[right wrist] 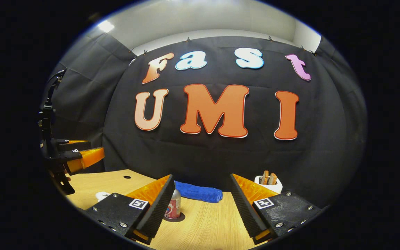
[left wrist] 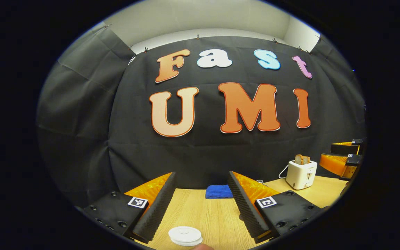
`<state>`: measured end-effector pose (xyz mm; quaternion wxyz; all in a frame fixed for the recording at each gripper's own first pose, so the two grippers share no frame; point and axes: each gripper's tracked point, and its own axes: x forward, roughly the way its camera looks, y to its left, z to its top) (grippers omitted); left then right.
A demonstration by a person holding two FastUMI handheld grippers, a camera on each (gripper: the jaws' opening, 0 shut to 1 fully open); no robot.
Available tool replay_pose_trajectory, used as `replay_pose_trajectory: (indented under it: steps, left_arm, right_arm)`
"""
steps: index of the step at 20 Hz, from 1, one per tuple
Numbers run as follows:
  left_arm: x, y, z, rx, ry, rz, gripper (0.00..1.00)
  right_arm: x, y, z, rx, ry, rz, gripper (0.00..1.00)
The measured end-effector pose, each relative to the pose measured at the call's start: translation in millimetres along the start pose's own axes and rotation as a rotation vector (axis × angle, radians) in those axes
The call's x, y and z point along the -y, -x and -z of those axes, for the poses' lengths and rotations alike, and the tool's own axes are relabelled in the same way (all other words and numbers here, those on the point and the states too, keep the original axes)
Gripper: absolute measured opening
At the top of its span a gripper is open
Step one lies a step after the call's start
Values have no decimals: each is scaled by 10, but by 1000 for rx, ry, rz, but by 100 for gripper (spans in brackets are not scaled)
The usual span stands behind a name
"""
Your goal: Open the teacup lid with one hand, grasp the water bottle and pour water into the teacup with the other hand; after pouring, place the water bottle on the coaster and then close the teacup lid.
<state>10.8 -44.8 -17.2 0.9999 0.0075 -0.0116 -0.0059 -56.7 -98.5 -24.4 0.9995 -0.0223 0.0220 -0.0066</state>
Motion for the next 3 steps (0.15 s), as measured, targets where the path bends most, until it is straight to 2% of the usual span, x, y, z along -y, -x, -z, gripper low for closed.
replay_pose_trajectory:
  steps: [1,3]
  left_arm:
    - [5,3,0,0,-3,0,100]
    - [-3,8,6,-1,-7,-3,100]
  right_arm:
    - [6,-3,-10,0,3,2,97]
    - [26,-13,-25,-1,6,9,95]
